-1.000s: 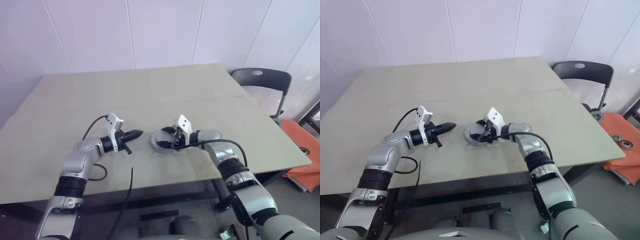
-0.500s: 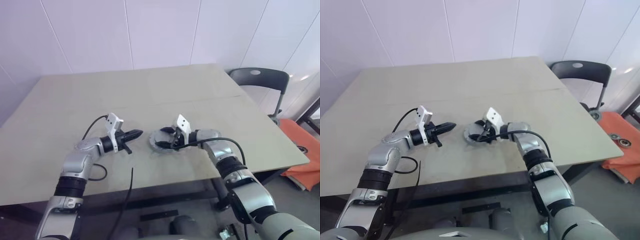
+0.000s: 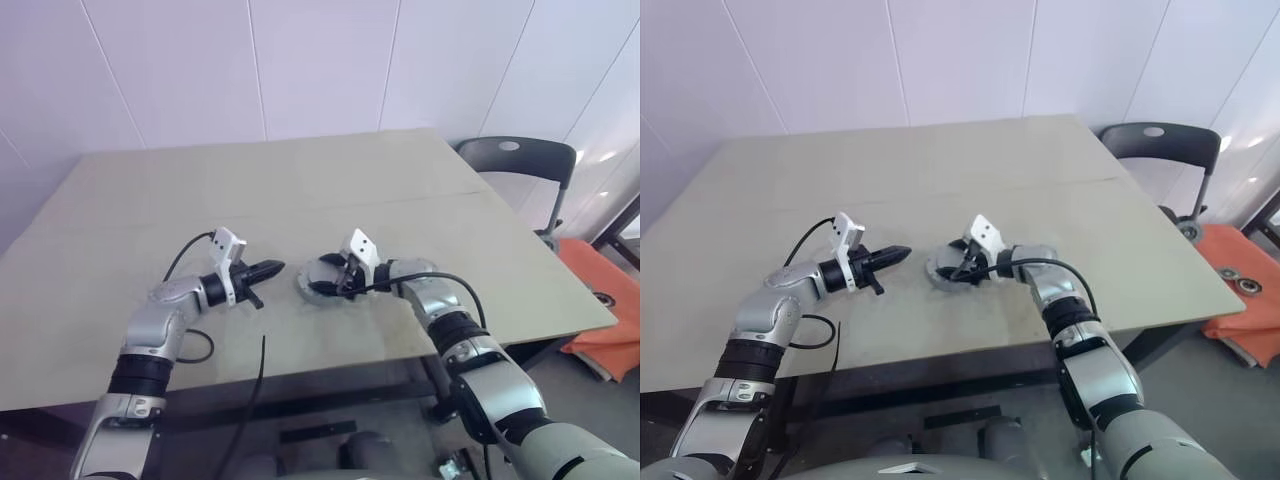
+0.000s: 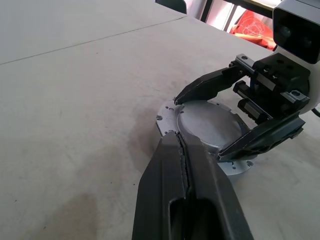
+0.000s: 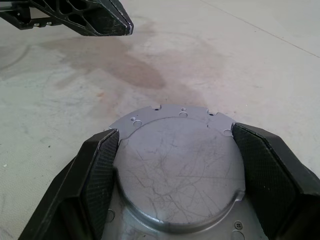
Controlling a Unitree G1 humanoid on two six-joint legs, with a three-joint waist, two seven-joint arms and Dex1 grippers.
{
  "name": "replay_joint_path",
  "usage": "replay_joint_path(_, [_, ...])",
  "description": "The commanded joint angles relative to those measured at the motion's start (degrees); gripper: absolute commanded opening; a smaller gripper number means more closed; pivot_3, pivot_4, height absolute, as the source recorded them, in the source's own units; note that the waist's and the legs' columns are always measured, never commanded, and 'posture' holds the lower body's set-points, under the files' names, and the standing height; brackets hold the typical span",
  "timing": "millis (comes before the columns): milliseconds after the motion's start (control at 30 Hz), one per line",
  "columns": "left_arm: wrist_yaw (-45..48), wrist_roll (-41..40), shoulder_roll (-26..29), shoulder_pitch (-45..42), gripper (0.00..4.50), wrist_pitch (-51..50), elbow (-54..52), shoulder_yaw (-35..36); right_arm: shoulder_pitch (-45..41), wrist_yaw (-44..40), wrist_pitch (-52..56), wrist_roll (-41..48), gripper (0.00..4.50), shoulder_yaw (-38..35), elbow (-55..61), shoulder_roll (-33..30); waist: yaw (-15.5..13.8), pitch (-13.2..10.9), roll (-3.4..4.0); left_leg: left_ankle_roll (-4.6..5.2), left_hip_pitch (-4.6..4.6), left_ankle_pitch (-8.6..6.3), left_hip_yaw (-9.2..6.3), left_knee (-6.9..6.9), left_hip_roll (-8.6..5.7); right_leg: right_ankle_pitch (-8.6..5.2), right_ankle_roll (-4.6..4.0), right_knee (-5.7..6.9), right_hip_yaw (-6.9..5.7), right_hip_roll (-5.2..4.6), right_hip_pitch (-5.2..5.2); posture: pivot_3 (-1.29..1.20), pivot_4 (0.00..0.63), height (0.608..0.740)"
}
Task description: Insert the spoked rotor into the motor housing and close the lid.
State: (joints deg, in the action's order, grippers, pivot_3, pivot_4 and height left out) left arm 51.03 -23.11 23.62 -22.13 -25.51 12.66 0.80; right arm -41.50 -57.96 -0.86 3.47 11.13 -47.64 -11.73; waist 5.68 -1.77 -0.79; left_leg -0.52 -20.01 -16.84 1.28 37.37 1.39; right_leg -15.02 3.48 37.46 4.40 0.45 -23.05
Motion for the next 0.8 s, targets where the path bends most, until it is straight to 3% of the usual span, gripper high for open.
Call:
replay_joint_path(33, [0.1, -0.2, 0.3, -0.6, 0.00, 0.8, -1.9, 0.6, -0.3, 0.7, 0.2, -1.8, 3.24, 0.6, -1.9, 0.0, 0.0, 0.0, 0.00, 0.00, 0.00, 0.00, 0.00, 0.00, 0.00, 0.00, 0.00, 0.00, 0.00, 0.00, 0.00, 0.00, 0.000, 0.740])
replay_joint_path(600, [0.6, 1.8, -2.6, -2.1, 0.00, 0.7, -1.4, -4.4, -0.1, -0.3, 0.6, -1.9, 3.24, 1.0, -2.6, 0.0, 0.0, 0.0, -0.01, 0.00, 0.15, 0.00, 0.01, 0.00, -0.01, 0.00, 0.00, -0.03, 0.01, 0.01, 0.17, 0.00, 0.000, 0.740])
replay_joint_path(800, [0.0, 4.5, -5.7, -5.1, 0.00, 3.0, 4.8, -6.8, 0.4, -0.3, 1.0, -1.7, 3.24, 0.8, -2.1, -0.1, -0.1, 0.0, -0.01, 0.00, 0.41, 0.00, 0.01, -0.06, -0.02, -0.02, 0.01, -0.09, 0.01, 0.05, 0.42, 0.00, 0.000, 0.740])
